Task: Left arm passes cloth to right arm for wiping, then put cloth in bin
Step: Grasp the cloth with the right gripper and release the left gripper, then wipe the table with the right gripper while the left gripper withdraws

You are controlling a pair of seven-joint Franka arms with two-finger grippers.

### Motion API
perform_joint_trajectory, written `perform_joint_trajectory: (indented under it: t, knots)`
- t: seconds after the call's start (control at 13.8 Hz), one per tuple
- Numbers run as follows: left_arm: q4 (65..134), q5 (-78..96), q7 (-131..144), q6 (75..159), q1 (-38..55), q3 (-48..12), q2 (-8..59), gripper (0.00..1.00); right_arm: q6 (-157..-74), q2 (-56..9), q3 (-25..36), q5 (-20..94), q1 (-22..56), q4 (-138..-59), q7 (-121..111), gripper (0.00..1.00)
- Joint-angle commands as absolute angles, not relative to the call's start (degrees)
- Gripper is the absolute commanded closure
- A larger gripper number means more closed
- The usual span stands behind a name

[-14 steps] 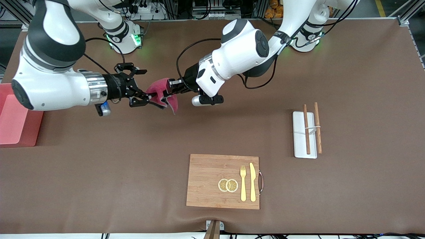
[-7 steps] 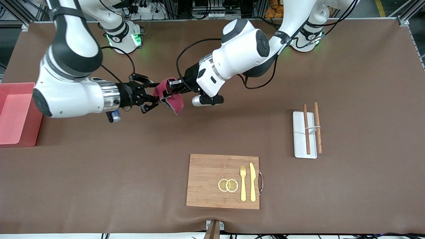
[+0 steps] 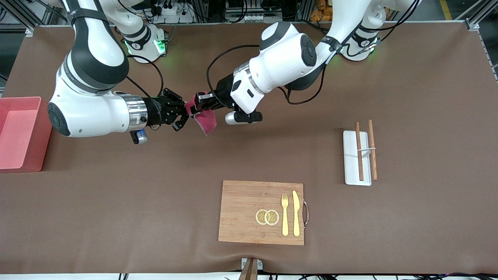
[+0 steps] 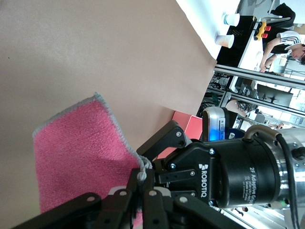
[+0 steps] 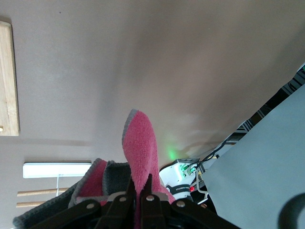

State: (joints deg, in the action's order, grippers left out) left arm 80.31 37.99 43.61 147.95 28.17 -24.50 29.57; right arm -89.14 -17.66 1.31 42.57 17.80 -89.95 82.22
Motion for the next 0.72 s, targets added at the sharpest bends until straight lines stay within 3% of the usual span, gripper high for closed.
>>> perform_joint_trajectory:
  t: [0.0, 0.07, 0.43, 0.65]
  knots:
    - [80.2, 39.1, 44.6, 148.4, 28.0, -24.3, 28.7, 0.87, -89.2, -17.7, 1.3, 42.8, 17.0, -90.2, 77.9, 1.0]
    - [80.2, 38.8, 45.0, 148.4, 27.4, -24.3, 28.0, 0.03, -89.3, -17.7, 1.3, 42.0, 16.9, -90.1, 77.3, 1.0]
    - [83.2, 38.0, 44.7, 147.3, 23.0, -23.5, 25.8, 0.0, -89.3, -17.4, 1.3, 34.6, 17.1, -90.0, 69.4, 1.0]
    - [84.3, 26.7, 44.8, 139.6, 15.4, -23.6, 25.0, 0.0, -93.8, -19.1, 1.3, 29.6, 19.7, -90.8, 65.5, 1.0]
